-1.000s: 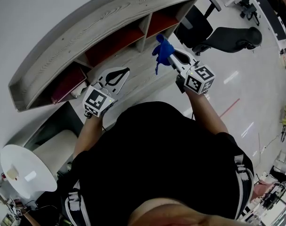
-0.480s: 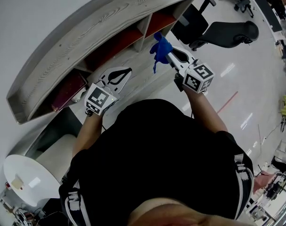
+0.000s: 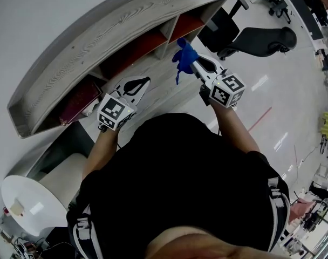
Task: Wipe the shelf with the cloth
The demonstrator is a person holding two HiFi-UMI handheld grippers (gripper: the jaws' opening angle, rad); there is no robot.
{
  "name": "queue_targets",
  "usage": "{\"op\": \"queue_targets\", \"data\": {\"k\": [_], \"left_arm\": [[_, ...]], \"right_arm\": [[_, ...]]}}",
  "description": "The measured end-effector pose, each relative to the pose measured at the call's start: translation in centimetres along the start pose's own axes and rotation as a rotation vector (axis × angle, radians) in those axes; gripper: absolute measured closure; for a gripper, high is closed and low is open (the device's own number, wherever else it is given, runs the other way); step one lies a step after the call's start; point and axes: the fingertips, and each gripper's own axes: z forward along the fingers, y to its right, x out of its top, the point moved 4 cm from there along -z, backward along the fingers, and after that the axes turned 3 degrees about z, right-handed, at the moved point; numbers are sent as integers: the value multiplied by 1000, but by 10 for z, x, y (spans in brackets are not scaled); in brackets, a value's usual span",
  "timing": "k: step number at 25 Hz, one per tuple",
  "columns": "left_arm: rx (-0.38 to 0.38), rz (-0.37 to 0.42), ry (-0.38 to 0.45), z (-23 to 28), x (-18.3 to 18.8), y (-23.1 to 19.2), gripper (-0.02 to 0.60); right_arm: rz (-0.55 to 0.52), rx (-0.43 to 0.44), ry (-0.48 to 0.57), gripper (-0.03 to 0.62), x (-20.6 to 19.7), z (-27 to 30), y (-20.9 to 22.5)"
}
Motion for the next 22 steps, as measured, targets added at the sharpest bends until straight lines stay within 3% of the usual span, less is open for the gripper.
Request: {"op": "queue_targets", "data": {"k": [11,22], "left_arm": [[11,43,-11,11,15,14,565],[117,31,-83,52,25,25,565]], "right_arm": [[6,22,28,539,2,-17,14],[44,128,28,539,5,-24,59]]}}
